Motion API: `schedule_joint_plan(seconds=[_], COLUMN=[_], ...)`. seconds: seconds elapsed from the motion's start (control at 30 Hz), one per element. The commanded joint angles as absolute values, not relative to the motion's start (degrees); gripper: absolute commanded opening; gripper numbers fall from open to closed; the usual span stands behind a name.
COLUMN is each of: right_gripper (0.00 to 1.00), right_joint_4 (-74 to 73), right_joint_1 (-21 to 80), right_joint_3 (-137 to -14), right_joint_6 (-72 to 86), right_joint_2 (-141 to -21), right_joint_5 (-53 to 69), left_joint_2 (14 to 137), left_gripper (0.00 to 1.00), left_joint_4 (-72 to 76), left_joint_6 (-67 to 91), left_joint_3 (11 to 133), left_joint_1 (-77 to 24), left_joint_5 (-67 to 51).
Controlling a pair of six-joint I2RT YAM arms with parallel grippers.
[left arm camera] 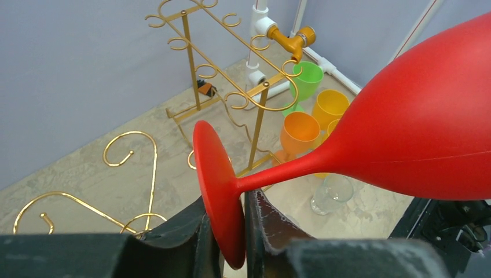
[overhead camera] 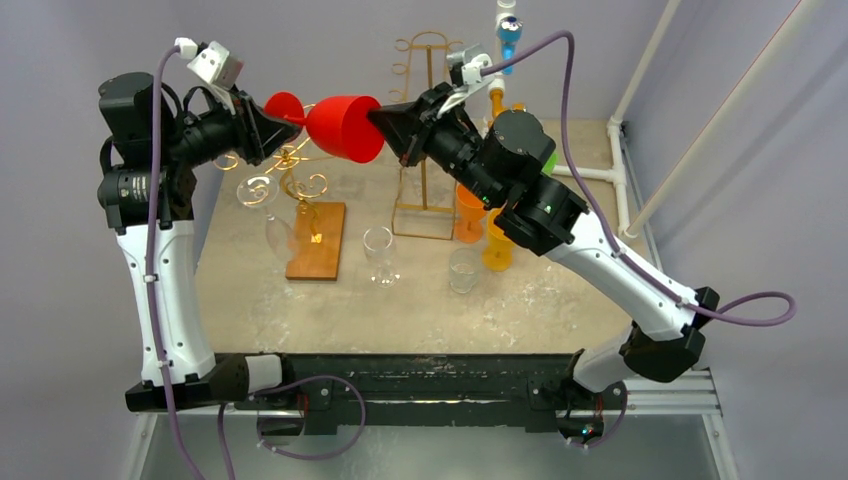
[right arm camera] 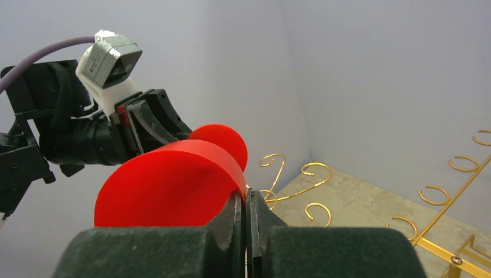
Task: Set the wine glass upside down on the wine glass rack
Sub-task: Turn the wine glass upside down at the wine rack.
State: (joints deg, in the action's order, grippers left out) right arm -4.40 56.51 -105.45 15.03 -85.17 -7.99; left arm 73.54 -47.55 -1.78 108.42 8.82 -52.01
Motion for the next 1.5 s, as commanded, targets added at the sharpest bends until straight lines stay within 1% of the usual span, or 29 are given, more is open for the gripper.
schedule_joint_plan(seconds=[0.0, 0.03, 0.07, 0.1, 0.17, 0.23, 0.27, 0.3, 0.33, 0.47, 0.57, 0.67, 0.8, 0.97, 1.13, 1.33, 1.47], right_gripper=[0.00, 0.00, 0.04, 0.19, 0.49, 0.73, 0.84, 0.93, 0.98, 0.99, 0.99, 0.99, 0.99, 0.99, 0.99, 0.99, 0.99], right_joint_4=[-0.89, -0.66, -0.83, -1.43, -3.60, -7.19, -9.07, -11.05, -12.97, -18.38, -22.09, -25.25, -27.85, -30.34, -28.77, -27.95, -27.18], right_joint_1=[56.76, 56.77, 56.78, 56.78, 56.78, 56.71, 56.68, 56.57, 56.36, 55.98, 55.02, 54.31, 54.23, 54.22, 54.23, 54.23, 54.18], right_joint_3=[-103.17, -102.82, -102.64, -102.62, -102.90, -103.08, -103.12, -103.01, -102.77, -98.27, -95.81, -97.04, -101.95, -109.43, -112.31, -115.18, -116.72], right_joint_6=[16.46, 16.97, 17.37, 17.60, 17.83, 17.46, 16.95, 16.31, 15.50, 10.85, 8.53, 6.94, 5.76, 6.86, 10.77, 12.51, 13.06], right_joint_2=[-82.36, -82.47, -82.63, -82.76, -82.96, -82.57, -82.20, -81.73, -81.00, -76.78, -73.74, -71.22, -70.46, -74.39, -79.67, -85.17, -87.89], right_joint_5=[-4.05, -3.00, -1.93, -1.03, -0.21, -0.20, -0.18, -0.18, -0.18, 0.94, 2.97, 7.99, 10.47, 12.52, 19.53, 27.79, 30.38], left_joint_2=[74.09, 74.19, 74.22, 74.20, 74.08, 73.80, 73.64, 73.10, 72.47, 68.54, 67.65, 66.13, 62.33, 58.94, 55.30, 52.57, 51.32], left_gripper=[0.11, 0.07, 0.02, 0.00, 0.00, 0.00, 0.00, 0.00, 0.00, 0.00, 0.00, 0.00, 0.00, 0.00, 0.00, 0.00, 0.00], left_joint_4=[-43.03, -42.53, -42.47, -42.50, -42.51, -42.24, -42.02, -40.92, -39.43, -27.96, -22.53, -16.78, -9.19, -6.83, -7.43, -9.34, -8.97], left_joint_6=[2.69, 2.69, 2.36, 1.79, -0.48, -3.70, -5.66, -7.22, -9.23, -13.24, -15.33, -18.22, -22.79, -30.63, -40.55, -48.25, -50.55], left_joint_3=[108.70, 108.95, 109.27, 109.71, 110.68, 111.71, 112.29, 112.32, 112.10, 105.96, 105.08, 103.04, 97.68, 94.74, 91.67, 89.06, 87.35], left_joint_1=[8.66, 8.66, 8.67, 8.65, 8.67, 8.66, 8.63, 8.63, 8.67, 8.63, 8.64, 8.62, 8.68, 8.69, 8.76, 8.75, 8.72], left_joint_5=[-50.78, -50.75, -50.58, -50.31, -49.32, -47.65, -46.92, -46.08, -45.17, -43.99, -45.20, -47.73, -52.76, -57.61, -62.13, -65.32, -67.22])
